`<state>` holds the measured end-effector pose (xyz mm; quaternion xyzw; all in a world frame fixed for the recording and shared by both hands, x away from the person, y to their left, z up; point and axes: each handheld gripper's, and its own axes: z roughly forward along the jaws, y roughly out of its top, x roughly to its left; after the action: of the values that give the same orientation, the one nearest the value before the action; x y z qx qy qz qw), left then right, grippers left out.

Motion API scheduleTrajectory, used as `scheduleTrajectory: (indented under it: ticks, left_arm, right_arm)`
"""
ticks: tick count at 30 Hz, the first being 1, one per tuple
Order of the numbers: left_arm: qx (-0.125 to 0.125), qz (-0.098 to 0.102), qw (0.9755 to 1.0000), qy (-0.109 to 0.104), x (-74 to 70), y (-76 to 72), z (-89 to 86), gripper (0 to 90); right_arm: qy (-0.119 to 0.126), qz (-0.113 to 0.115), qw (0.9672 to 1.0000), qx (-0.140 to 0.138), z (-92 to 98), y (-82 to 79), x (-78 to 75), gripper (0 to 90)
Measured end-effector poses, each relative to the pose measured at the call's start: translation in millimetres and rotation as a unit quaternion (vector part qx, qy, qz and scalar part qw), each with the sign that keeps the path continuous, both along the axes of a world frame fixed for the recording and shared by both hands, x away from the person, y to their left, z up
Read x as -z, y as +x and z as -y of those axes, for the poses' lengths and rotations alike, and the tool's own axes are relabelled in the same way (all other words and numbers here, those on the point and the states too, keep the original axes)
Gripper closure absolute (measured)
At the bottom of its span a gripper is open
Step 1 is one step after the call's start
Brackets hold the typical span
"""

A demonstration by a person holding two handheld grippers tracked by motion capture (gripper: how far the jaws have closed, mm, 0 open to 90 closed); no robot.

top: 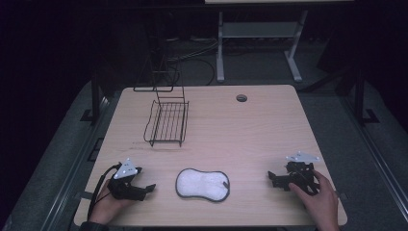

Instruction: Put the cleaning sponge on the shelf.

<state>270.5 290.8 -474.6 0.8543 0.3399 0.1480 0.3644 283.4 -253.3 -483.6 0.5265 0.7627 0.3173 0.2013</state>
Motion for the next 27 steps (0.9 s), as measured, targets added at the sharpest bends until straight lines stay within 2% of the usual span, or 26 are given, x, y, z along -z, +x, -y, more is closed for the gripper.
scheduleTrajectory:
  ticks: [12, 18, 27]
  left_arm:
    - [0.001, -0.004, 1.0, 0.004, -1.6, 0.8, 0.8, 13.4]
    - [0.011, -0.007, 0.9999, -0.007, -7.1, 1.8, 6.2, 14.1]
    - [0.035, 0.001, 0.9988, -0.034, -22.4, 3.6, 20.4, 14.2]
  right_arm:
    - [0.001, 0.0, 1.0, 0.003, -1.4, 2.2, 0.0, 0.0]
    - [0.0, 0.0, 1.0, 0.006, -1.8, 1.5, 0.0, 0.0]
    - [0.001, 0.0, 1.0, 0.007, -1.9, 0.9, -0.1, 0.0]
